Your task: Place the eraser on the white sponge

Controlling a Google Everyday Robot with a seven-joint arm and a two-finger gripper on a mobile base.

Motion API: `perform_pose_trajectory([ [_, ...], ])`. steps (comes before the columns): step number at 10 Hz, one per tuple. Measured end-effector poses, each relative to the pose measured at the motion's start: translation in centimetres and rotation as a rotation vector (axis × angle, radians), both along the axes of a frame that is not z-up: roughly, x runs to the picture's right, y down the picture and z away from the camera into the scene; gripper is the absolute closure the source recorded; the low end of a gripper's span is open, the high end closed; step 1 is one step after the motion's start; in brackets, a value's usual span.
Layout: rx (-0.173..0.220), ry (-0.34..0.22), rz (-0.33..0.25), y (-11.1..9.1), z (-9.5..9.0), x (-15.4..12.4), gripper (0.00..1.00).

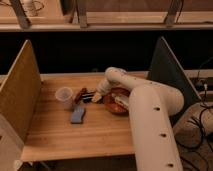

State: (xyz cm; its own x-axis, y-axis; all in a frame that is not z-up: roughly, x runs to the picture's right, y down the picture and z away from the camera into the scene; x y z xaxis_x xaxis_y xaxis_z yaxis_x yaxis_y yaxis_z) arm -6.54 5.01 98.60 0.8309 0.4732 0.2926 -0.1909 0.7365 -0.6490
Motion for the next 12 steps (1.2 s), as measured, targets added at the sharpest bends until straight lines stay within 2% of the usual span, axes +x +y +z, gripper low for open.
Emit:
perform_pose_trajectory([
  [2,0.022,-0.006,-0.002,-1.1,-0.3,0.0,1.00],
  [5,0.109,-0.026,0.005,-4.8,-1.3,-0.5,1.00],
  [7,0.191,-0.029,0.014,-8.0,-2.9,-0.6,1.00],
  [9,0.242,-0.012,0.023,-9.9,-4.6,-0.7,1.00],
  [10,0.249,0.010,0.026,-10.1,-5.5,-0.6,1.00],
  [12,0.224,0.069,0.042,-9.2,-7.6,0.0,1.00],
])
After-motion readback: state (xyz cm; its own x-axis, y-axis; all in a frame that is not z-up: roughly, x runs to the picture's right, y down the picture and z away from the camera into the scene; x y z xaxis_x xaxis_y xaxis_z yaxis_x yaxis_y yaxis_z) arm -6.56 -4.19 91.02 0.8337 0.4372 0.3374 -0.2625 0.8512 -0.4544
